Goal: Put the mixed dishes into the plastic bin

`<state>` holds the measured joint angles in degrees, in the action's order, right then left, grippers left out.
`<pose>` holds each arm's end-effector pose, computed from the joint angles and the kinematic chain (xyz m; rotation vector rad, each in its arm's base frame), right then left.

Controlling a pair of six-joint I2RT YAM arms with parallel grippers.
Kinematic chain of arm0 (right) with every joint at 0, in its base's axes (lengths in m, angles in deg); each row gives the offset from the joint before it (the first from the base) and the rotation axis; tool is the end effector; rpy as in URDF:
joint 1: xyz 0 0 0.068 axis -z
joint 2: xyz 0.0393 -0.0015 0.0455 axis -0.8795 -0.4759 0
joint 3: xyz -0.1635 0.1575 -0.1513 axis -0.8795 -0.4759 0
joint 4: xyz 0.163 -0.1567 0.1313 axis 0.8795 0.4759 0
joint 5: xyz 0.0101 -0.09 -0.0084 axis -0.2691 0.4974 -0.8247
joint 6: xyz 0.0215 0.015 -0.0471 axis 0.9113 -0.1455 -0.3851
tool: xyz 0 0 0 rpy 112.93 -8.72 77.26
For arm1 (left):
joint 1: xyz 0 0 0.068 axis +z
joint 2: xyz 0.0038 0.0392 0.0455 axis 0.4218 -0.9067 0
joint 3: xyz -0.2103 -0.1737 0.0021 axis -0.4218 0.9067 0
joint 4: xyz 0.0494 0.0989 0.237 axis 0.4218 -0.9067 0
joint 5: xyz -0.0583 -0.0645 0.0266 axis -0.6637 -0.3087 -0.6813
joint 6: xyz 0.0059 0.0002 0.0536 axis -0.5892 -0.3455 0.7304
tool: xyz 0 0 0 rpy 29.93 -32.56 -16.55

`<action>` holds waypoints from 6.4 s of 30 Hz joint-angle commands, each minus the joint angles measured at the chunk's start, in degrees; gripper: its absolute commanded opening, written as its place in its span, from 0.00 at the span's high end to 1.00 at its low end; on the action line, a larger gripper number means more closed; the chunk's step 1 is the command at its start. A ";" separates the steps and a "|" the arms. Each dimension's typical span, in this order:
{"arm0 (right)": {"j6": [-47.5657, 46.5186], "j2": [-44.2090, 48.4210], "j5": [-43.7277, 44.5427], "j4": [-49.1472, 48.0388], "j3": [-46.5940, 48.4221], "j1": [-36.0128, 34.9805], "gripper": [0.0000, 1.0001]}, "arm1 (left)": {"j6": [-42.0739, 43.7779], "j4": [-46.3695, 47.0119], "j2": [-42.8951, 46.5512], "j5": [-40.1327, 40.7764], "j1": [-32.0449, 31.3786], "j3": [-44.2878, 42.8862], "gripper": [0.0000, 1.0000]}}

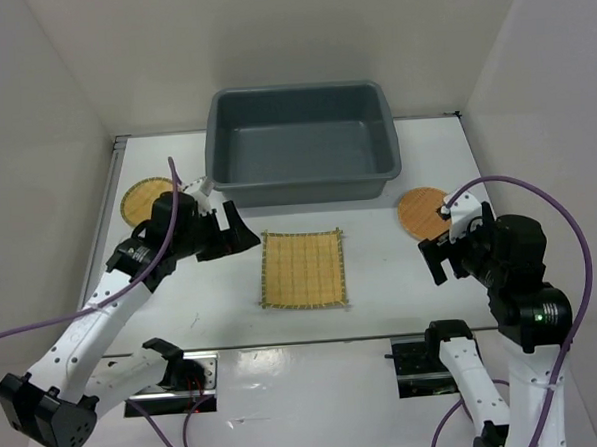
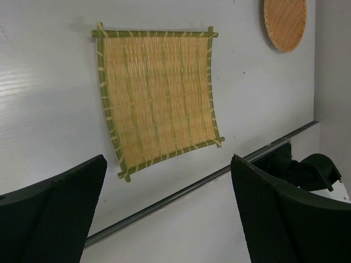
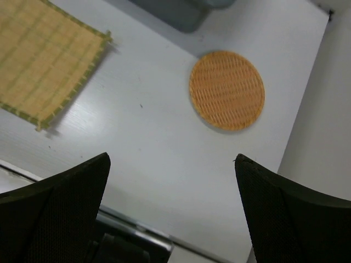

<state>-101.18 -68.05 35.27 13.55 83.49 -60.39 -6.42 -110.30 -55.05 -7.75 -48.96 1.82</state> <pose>0.0633 0.0058 0.3830 -0.6161 2.0354 -0.0848 0.1856 -0.0903 0.3269 -0.2063 2.2755 -0.8377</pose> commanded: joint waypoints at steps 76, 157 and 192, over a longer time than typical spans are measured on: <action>67.05 -52.10 -35.03 -51.28 -30.88 -12.62 0.87 | -18.26 61.58 -41.78 -32.31 -7.89 23.71 0.00; 59.49 -96.11 -18.51 -39.68 50.94 -2.33 1.00 | -26.79 -0.56 37.23 8.30 -9.48 14.66 0.00; 49.08 -75.20 -19.05 -30.11 54.35 8.55 0.02 | -24.69 -3.89 34.34 16.47 -9.48 12.57 0.00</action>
<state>-42.01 -149.40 17.45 -17.75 132.05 -55.74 -33.85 -113.84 -18.50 5.99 -58.77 16.64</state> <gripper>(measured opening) 0.983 0.995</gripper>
